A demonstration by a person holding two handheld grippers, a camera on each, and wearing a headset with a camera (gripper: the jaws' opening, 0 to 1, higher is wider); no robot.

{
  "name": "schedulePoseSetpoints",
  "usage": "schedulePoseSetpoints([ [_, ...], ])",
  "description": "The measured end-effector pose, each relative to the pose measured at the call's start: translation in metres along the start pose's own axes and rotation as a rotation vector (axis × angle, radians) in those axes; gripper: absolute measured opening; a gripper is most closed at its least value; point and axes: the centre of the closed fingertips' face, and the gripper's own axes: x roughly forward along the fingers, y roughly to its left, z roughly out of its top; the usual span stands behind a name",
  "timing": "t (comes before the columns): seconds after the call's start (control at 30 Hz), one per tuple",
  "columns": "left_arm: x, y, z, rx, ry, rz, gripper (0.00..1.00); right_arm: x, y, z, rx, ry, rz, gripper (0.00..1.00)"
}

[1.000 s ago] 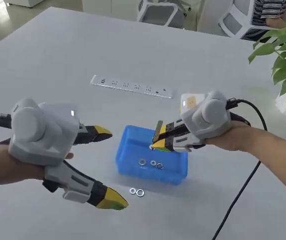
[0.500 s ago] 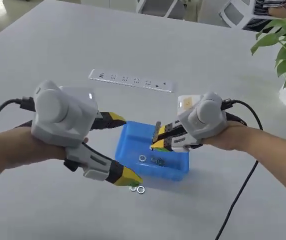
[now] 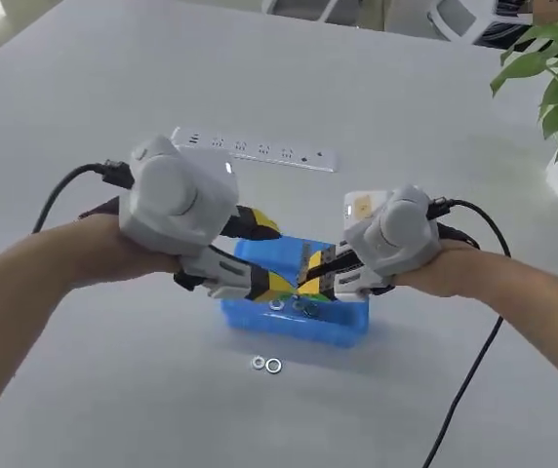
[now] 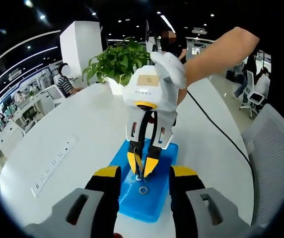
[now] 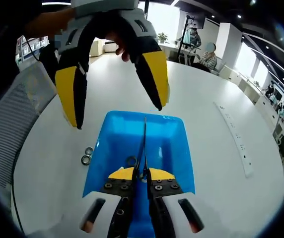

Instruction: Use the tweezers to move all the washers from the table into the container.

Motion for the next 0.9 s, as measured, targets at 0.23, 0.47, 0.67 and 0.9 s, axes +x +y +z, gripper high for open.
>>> schedulePoseSetpoints([
  [0.23, 0.013, 0.004, 0.002, 0.000, 0.002, 0.001, 0.31, -0.001, 0.001, 0.000, -0.007, 0.002, 0.004, 0.09],
  [0.47, 0.017, 0.010, 0.011, 0.001, -0.036, 0.003, 0.19, 0.000, 0.001, 0.000, -0.023, 0.006, 0.009, 0.10],
  [0.67, 0.022, 0.011, 0.012, 0.026, -0.039, -0.018, 0.10, 0.000, 0.002, 0.000, -0.040, 0.008, 0.016, 0.10],
  [0.9, 0.024, 0.008, 0.013, 0.053, -0.043, -0.037, 0.07, 0.000, 0.002, -0.001, -0.048, 0.013, 0.019, 0.10],
])
